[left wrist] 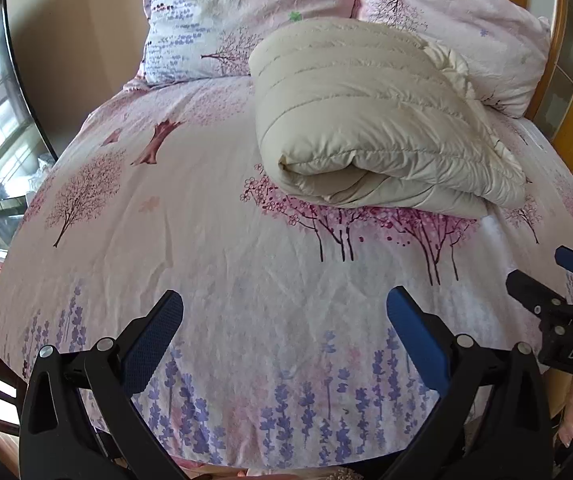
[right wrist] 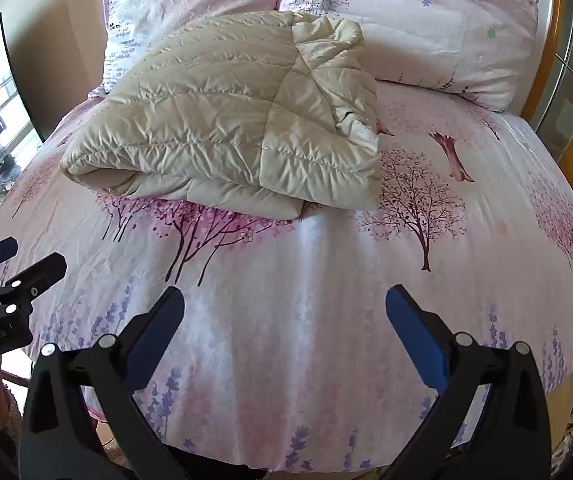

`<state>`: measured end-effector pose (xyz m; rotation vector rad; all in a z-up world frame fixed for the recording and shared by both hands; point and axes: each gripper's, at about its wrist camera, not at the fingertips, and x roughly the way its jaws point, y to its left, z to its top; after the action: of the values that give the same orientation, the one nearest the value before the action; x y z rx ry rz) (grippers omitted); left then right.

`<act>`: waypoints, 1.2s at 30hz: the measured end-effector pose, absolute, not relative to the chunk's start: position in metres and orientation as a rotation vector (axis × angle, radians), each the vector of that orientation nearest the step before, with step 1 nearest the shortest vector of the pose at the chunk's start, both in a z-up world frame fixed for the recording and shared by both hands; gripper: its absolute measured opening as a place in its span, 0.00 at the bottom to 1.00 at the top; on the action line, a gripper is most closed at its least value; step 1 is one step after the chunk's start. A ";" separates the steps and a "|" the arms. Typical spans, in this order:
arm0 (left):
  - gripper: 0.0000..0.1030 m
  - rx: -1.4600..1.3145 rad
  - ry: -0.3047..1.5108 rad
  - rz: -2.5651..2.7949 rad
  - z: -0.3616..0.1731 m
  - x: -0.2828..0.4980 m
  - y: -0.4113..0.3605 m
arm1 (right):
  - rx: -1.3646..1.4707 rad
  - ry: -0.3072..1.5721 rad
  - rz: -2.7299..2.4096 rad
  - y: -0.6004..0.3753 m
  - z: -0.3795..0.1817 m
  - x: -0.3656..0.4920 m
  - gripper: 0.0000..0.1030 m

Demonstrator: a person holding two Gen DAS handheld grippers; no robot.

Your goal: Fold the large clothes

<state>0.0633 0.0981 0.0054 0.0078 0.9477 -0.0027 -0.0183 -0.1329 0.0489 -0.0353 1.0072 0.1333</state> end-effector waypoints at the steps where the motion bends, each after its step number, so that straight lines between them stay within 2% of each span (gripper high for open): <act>1: 0.99 0.004 0.950 0.000 0.005 0.064 0.099 | -0.033 1.007 0.132 -0.133 0.049 -0.018 0.98; 36: 0.99 0.014 0.955 -0.004 0.001 0.068 0.101 | -0.020 1.020 0.129 -0.135 0.043 -0.013 0.98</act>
<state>0.0681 0.1013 0.0009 0.0141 0.9547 -0.0036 -0.0135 -0.1348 0.0434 -0.0198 1.0198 0.1291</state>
